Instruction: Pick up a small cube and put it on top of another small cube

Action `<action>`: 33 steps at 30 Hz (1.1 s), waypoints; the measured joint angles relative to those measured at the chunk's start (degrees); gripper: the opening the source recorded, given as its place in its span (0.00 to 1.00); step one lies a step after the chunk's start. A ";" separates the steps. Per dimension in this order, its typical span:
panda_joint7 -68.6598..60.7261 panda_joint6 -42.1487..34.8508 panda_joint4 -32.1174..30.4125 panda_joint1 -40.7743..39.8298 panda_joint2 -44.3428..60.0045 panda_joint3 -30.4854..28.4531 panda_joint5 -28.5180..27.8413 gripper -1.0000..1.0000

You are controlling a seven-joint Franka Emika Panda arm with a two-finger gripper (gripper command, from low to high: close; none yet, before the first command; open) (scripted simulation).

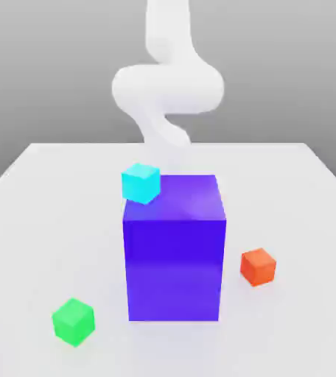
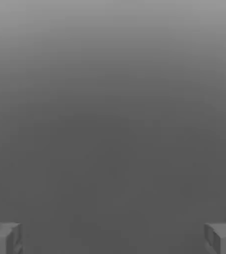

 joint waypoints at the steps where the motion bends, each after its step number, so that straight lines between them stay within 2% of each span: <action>1: -1.47 0.43 0.34 0.14 2.24 -1.05 0.32 0.50; 9: -13.20 3.64 2.84 1.57 18.76 -9.73 3.70 0.50; 17: -27.03 6.62 5.38 0.33 35.56 -16.52 10.20 0.50; 25: -40.40 9.50 7.95 -5.70 52.43 -17.75 16.11 0.50; 33: -50.35 13.45 10.33 -12.58 68.19 -17.75 17.50 0.50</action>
